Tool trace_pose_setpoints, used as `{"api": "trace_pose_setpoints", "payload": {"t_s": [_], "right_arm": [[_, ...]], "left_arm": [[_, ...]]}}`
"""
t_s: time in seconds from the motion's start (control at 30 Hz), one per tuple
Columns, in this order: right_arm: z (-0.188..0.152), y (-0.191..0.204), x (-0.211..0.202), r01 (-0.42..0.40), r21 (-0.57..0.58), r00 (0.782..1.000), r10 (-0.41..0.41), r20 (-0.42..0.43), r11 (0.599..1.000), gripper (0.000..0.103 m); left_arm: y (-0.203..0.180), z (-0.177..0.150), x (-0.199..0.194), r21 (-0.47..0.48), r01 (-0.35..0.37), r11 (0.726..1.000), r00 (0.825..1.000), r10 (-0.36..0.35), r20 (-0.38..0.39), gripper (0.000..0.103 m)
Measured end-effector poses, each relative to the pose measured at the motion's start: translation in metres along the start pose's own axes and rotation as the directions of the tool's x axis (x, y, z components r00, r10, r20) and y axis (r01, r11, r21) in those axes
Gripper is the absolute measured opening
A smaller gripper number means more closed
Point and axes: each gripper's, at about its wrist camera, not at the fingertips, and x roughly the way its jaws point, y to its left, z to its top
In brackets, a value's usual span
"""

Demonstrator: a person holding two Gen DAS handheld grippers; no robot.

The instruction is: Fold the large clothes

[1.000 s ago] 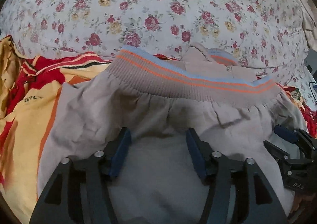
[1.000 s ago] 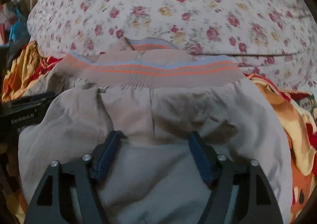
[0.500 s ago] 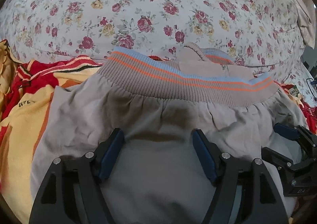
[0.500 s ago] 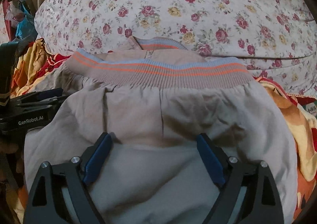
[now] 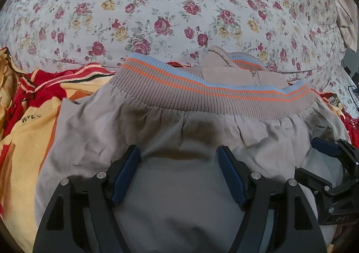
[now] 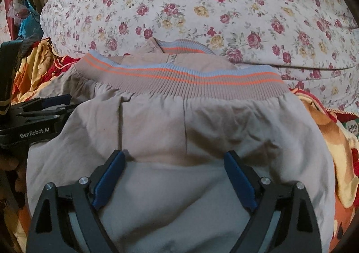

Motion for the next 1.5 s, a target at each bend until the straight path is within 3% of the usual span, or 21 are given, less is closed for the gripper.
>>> {"api": "trace_pose_setpoints", "payload": {"t_s": [0.6,0.7,0.87,1.03,1.17,1.33,1.4,1.5], "right_arm": [[0.000,-0.002,0.000,-0.027,-0.009,1.000,0.027,0.013,1.000,0.096],[0.002,-0.003,-0.011,-0.025,-0.009,1.000,0.025,0.011,1.000,0.092],[-0.008,-0.016,-0.089,-0.001,0.040,0.991,-0.005,0.137,0.999,0.091],[-0.050,-0.020,-0.158,0.113,-0.050,0.965,-0.098,0.245,0.992,0.092],[-0.074,-0.027,-0.164,0.218,-0.037,0.964,-0.209,0.164,0.975,0.092],[-0.083,-0.040,-0.170,0.228,0.001,0.960,-0.225,0.168,0.974,0.092],[-0.083,-0.044,-0.167,0.214,0.025,0.960,-0.215,0.177,0.976,0.092],[-0.083,-0.045,-0.156,0.218,0.038,0.964,-0.221,0.148,0.975,0.092]], "left_arm": [[0.000,0.001,-0.005,0.001,0.000,1.000,1.000,0.000,0.024,0.061],[0.007,-0.001,-0.033,-0.023,0.001,1.000,0.996,0.001,0.088,0.061],[0.025,-0.018,-0.098,-0.030,-0.048,0.998,0.977,0.054,0.206,0.061],[0.067,-0.064,-0.154,-0.195,-0.036,0.980,0.966,0.084,0.243,0.061],[0.097,-0.100,-0.173,-0.297,-0.021,0.955,0.973,0.087,0.214,0.061],[0.118,-0.125,-0.185,-0.354,-0.054,0.934,0.964,0.141,0.225,0.061],[0.120,-0.130,-0.180,-0.347,-0.007,0.938,0.973,0.087,0.214,0.061],[0.114,-0.135,-0.168,-0.325,0.123,0.938,0.981,-0.065,0.184,0.061]]}}
